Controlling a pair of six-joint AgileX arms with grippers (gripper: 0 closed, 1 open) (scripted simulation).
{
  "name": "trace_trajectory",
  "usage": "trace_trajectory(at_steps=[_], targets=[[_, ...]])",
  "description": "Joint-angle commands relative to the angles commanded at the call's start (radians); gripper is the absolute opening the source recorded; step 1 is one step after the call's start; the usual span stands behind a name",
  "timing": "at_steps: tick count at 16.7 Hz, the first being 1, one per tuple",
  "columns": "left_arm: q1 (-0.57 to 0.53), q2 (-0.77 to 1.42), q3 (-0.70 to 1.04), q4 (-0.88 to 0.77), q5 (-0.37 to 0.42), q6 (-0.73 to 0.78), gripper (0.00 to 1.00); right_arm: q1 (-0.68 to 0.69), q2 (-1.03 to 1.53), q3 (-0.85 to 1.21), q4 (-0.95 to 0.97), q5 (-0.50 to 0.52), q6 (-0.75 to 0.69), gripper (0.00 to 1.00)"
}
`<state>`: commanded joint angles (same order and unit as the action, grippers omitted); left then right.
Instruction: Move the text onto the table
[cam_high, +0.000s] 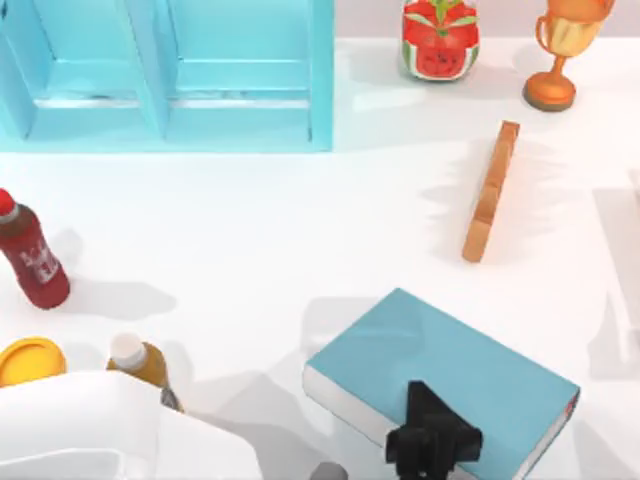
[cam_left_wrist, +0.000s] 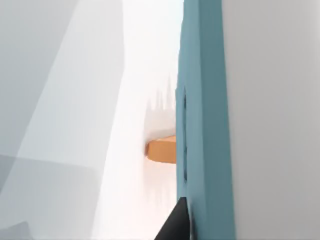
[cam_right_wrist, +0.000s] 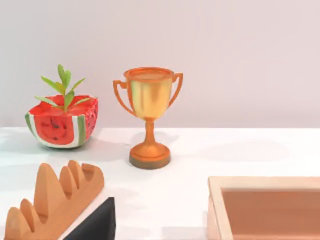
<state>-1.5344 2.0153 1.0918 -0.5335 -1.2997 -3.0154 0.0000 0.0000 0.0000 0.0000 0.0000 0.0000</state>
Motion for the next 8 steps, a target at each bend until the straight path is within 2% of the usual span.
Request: trace_trajectory(at_steps=[1,8], targets=[[0.000,0.000,0.000,0.000,0.000,0.000,0.00,0.000,0.000,0.000,0.000,0.000,0.000,1.00],[0.000,0.000,0.000,0.000,0.000,0.000,0.53,0.000,0.000,0.000,0.000,0.000,0.000,1.00]])
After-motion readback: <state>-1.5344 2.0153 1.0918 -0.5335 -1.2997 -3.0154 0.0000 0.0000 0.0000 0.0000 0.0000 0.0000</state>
